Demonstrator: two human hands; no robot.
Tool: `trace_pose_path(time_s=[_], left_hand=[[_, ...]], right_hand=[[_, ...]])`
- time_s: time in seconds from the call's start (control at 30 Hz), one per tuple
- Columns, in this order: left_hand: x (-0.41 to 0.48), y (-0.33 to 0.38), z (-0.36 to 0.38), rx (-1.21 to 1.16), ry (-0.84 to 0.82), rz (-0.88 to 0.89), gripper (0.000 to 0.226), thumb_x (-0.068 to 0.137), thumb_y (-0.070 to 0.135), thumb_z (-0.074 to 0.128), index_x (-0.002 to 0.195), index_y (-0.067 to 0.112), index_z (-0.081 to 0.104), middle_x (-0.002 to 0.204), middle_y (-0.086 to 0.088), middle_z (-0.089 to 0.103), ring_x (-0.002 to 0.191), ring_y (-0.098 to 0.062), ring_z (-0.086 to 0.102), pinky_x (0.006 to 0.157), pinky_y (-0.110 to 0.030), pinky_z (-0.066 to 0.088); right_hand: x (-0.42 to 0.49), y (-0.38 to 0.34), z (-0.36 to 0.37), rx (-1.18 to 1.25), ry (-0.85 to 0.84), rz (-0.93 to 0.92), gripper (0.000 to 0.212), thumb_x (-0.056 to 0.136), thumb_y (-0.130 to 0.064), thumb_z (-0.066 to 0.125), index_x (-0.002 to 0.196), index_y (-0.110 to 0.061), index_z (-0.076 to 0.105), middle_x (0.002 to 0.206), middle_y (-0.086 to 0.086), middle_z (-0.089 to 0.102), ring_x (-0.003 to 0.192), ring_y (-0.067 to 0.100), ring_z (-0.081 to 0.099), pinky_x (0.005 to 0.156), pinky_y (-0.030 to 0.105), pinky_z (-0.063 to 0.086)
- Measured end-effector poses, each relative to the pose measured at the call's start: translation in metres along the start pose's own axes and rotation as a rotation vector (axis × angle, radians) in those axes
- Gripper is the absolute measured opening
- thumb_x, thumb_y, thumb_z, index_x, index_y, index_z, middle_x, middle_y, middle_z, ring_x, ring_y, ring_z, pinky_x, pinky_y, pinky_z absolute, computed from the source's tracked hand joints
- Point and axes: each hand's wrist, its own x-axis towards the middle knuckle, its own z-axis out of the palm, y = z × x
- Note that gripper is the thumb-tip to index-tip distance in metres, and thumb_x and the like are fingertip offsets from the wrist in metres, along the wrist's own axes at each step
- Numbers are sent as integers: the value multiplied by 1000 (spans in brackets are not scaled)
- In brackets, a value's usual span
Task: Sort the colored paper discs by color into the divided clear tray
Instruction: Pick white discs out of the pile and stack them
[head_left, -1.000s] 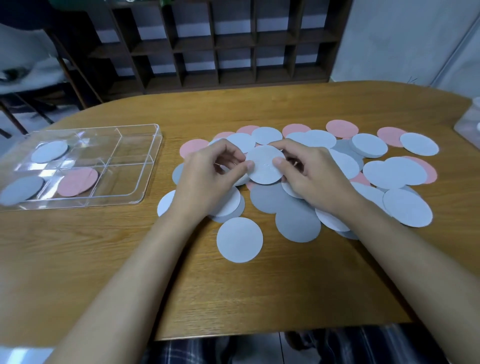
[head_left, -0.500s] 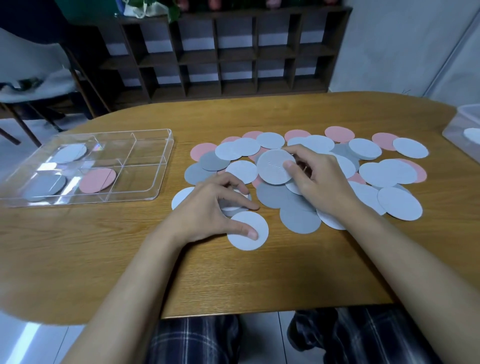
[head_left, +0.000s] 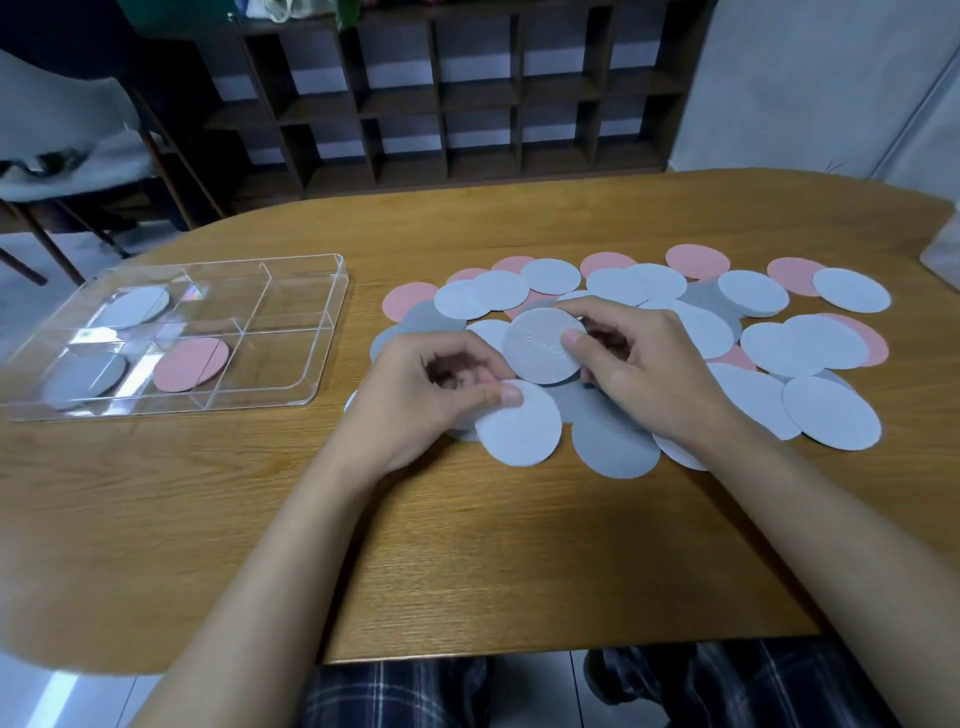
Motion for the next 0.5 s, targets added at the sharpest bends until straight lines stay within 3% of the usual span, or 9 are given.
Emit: trace_pose_path(time_s=[0.07, 0.17, 0.3, 0.4, 0.5], left_hand=[[3, 1, 0, -40, 67, 22, 16, 81, 10, 88, 88, 5, 75, 78, -17, 69, 68, -17, 57, 66, -32, 47], [5, 1, -1, -56, 178, 31, 18, 85, 8, 85, 95, 3, 70, 79, -16, 71, 67, -18, 65, 72, -43, 57], [5, -1, 1, -31, 263, 6, 24, 86, 10, 85, 107, 11, 74, 77, -10, 74, 70, -25, 76, 81, -53, 62], [5, -2, 3, 4, 296, -15, 18, 84, 17, 87, 97, 10, 78, 76, -11, 76, 70, -28, 77, 79, -48, 61], [5, 0, 5, 38, 317, -22, 15, 81, 19, 89, 88, 10, 79, 70, -7, 76, 68, -28, 74, 72, -36, 59]], right_hand=[[-1, -1, 1, 45, -6, 3, 33, 103, -12, 59, 113, -41, 72, 75, 3, 66, 71, 27, 64, 76, 49, 55], [-1, -2, 2, 128, -21, 23, 39, 105, -11, 55, 113, -46, 71, 71, 2, 66, 69, 19, 66, 74, 43, 58], [-1, -2, 4, 180, -54, 62, 36, 108, -12, 48, 124, -32, 73, 72, 4, 68, 71, 19, 68, 75, 34, 57], [-3, -6, 6, 187, -94, 49, 30, 109, -18, 50, 128, -26, 71, 76, -1, 68, 73, 16, 67, 76, 33, 58], [-4, -8, 7, 94, -106, 9, 27, 104, -24, 61, 129, -26, 70, 86, 5, 68, 76, 23, 66, 77, 41, 56]])
